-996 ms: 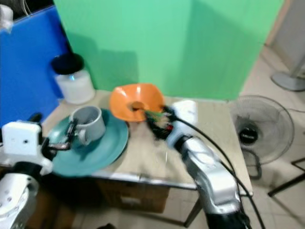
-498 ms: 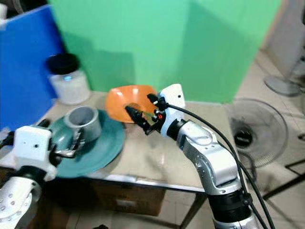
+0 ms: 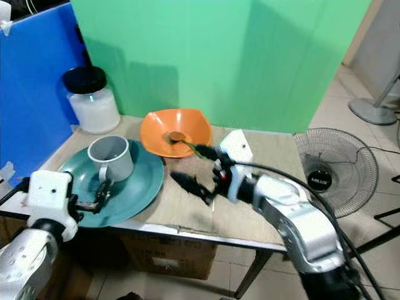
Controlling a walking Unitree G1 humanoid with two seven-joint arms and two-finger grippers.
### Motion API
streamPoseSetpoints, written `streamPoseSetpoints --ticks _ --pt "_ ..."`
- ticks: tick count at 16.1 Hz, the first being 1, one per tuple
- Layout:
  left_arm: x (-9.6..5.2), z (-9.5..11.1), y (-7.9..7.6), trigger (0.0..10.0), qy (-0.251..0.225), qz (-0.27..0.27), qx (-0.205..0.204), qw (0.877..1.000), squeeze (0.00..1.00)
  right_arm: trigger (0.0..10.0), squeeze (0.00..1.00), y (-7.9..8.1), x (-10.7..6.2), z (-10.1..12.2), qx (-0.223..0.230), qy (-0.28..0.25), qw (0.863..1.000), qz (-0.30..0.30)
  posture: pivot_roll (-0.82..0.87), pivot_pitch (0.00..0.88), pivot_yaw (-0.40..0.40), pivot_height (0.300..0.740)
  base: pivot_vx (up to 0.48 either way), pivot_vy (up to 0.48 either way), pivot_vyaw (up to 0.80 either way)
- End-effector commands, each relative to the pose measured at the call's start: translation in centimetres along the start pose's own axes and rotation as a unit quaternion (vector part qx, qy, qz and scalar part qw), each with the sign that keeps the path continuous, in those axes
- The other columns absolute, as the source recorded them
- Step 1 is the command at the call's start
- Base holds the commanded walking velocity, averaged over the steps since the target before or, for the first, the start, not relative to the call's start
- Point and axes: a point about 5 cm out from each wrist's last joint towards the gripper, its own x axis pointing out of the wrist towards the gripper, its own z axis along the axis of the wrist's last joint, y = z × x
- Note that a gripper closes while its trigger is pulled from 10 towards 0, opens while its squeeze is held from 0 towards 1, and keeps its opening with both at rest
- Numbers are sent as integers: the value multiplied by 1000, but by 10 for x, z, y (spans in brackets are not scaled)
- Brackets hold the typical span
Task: Setting the table
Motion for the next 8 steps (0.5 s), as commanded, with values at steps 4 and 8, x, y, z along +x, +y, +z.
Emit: streamPoseSetpoints --ticks 4,8 --pt "17 -6 1 10000 21 -32 -7 999 0 10000 1000 6 -7 -3 -18 10 998 56 46 0 28 740 0 0 0" --pt "34 -1 4 10000 7 -20 -34 999 0 10000 1000 13 -12 -10 -8 12 997 73 32 0 38 740 0 0 0"
